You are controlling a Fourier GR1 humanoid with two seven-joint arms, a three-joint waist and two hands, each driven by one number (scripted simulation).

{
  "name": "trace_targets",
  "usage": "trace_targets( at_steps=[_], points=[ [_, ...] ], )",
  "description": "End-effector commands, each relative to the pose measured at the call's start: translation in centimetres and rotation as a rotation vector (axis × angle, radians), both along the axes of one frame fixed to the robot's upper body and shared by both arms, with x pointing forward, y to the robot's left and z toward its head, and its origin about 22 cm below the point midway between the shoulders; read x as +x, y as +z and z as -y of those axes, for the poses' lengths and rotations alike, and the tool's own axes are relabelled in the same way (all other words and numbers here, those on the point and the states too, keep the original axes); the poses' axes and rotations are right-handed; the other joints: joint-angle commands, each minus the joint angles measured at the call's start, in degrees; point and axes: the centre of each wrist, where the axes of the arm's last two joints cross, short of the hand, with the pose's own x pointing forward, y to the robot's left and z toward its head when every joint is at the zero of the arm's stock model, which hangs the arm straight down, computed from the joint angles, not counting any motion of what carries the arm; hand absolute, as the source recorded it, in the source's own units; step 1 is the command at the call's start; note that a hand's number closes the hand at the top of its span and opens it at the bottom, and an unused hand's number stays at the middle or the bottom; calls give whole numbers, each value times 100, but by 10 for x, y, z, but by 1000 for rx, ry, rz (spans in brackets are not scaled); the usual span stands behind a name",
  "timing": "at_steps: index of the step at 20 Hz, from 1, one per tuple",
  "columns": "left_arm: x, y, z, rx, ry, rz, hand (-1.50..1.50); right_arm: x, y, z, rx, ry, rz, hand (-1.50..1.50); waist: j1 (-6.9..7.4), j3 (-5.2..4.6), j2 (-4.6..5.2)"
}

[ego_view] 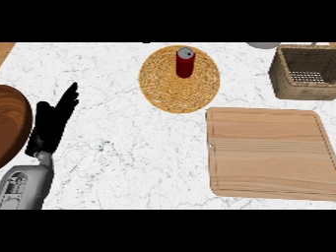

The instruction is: Pick the bell pepper from the cutting board and place it in the basket

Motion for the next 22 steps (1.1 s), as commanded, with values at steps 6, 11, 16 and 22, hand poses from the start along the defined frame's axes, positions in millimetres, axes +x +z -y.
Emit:
trace_targets(
  at_steps=[6,11,16,22],
  points=[
    [1,1,11,16,9,5,0,8,-74,40,46,11,-50,150,10,5,6],
    [-4,4,2,0,-14,17,0,7,-85,53,270,-46,-41,-150,85,7,24],
    [7,-2,20,-4,-21,3,0,3,-95,66,316,2,44,-150,41,6,39],
    [-3,1,3,-1,3,6,0,-1,-95,71,380,-25,271,-150,18,6,-13]
  ],
)
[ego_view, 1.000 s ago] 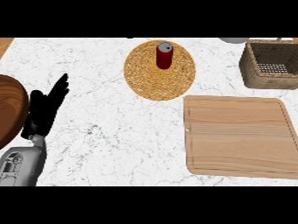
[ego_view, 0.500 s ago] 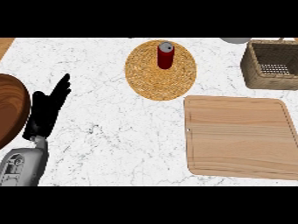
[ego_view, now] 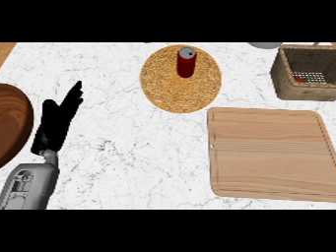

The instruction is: Pick the bell pepper from the cutting board and place it in the basket

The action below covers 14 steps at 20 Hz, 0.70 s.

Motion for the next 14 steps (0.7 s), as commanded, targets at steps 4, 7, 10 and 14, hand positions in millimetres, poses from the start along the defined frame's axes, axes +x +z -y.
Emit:
trace_targets(
  at_steps=[4,7,10,14],
  points=[
    [0,4,-5,6,-2,-12,0,-14,12,23,37,-153,236,-150,-11,-1,-11],
    [-8,-10,-5,-15,0,-14,0,-24,2,45,104,-240,275,-150,-23,0,-11],
    [2,5,-15,18,36,-13,0,-41,18,66,177,-311,286,-150,-112,-1,-42],
    [-10,0,-20,4,40,-19,0,-93,23,130,201,-339,261,-150,-216,1,-81]
  ],
)
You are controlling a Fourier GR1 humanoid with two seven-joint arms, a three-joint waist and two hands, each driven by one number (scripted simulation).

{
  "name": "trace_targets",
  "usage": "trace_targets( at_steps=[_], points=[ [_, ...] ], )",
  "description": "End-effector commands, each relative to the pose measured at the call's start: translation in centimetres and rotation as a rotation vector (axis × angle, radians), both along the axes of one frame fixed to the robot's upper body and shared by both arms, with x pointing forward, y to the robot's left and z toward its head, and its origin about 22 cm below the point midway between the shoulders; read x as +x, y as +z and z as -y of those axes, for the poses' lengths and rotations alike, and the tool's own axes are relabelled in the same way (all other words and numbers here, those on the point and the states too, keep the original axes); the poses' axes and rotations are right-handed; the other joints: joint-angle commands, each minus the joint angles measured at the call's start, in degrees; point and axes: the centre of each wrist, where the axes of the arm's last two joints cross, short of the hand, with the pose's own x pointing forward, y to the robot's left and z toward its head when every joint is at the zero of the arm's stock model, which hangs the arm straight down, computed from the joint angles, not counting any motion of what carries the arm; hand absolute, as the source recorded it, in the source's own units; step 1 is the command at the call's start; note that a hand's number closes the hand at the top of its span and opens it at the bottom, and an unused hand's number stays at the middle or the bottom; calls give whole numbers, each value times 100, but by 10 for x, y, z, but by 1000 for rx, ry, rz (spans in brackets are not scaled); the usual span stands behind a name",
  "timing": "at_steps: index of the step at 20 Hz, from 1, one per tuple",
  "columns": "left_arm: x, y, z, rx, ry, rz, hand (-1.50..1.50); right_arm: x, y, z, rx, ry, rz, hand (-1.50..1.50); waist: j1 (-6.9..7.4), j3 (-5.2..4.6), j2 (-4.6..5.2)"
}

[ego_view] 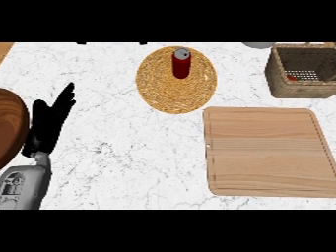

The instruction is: Pick the bell pepper from the cutting board and place it in the basket

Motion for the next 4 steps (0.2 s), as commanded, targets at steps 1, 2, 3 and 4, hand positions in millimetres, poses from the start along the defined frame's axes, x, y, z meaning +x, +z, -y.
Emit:
trace_targets(
  at_steps=[1,2,3,4],
  points=[
    [-5,-5,-6,-15,5,-10,0,-38,-11,47,41,-43,31,-150,-108,2,-32],
    [0,11,2,13,1,5,0,-50,-7,59,32,-31,-5,-150,-54,5,-18],
    [-8,-4,1,-13,34,12,0,-67,-8,75,51,-26,13,-150,-139,3,-43],
    [-11,-14,1,-3,24,10,0,-67,-9,73,50,-27,37,-150,-138,-2,-42]
  ],
)
